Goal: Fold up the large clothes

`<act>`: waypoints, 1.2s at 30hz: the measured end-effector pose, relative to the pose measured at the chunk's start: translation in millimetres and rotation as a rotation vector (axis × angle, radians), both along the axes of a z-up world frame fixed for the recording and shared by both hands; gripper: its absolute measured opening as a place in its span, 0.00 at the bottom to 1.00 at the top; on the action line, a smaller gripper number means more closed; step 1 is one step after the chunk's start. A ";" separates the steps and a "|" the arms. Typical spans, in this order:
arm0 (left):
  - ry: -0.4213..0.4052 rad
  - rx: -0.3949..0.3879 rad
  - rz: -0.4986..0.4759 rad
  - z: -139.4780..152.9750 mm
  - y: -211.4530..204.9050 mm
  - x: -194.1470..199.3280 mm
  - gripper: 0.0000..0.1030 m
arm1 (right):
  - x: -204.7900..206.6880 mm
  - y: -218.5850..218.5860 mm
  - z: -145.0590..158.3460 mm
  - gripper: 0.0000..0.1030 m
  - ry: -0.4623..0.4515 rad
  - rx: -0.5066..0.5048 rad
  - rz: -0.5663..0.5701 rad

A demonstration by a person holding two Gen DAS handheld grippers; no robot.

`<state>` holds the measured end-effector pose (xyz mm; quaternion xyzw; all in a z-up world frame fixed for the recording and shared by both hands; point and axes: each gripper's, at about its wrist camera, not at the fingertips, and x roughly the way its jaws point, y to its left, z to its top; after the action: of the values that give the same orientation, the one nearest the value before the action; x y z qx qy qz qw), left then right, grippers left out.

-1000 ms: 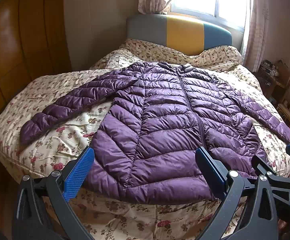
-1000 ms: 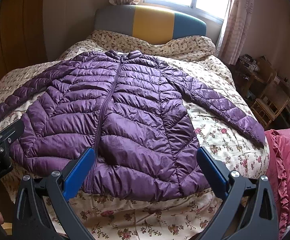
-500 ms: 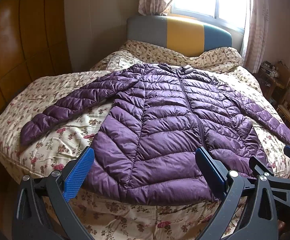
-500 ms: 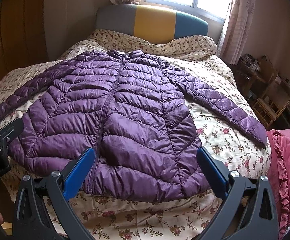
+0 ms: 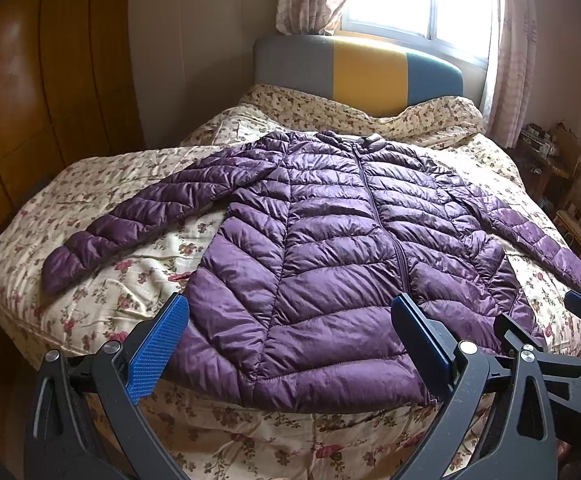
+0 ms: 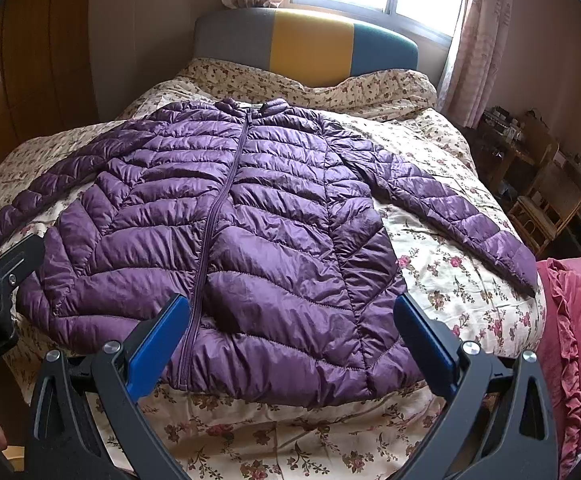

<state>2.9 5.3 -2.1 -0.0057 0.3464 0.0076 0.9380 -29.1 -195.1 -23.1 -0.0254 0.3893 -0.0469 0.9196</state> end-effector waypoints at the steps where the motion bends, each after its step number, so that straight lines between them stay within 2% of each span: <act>1: 0.001 -0.003 0.000 -0.2 0.8 -0.1 0.97 | 0.0 0.2 -0.3 0.98 -0.001 -0.001 0.001; 21: 0.003 -0.002 0.005 -0.1 -0.7 -0.2 0.97 | 1.1 -1.2 -0.7 0.98 0.003 0.001 0.001; 29: 0.053 -0.004 -0.014 -9.8 -1.0 13.6 0.97 | 15.9 -11.6 -12.3 0.98 0.045 0.026 -0.019; 33: 0.071 -0.066 -0.059 -19.7 3.1 29.6 0.97 | 33.4 -32.1 -23.1 0.98 0.071 0.053 -0.061; 36: 0.110 -0.135 -0.095 -31.3 6.8 54.5 0.97 | 55.2 -63.8 -35.3 0.96 0.109 0.099 -0.126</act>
<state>57.4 12.1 -33.4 -0.0518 0.3970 -0.0599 0.9144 26.2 -259.0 -58.5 0.0419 0.4413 -0.0840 0.8924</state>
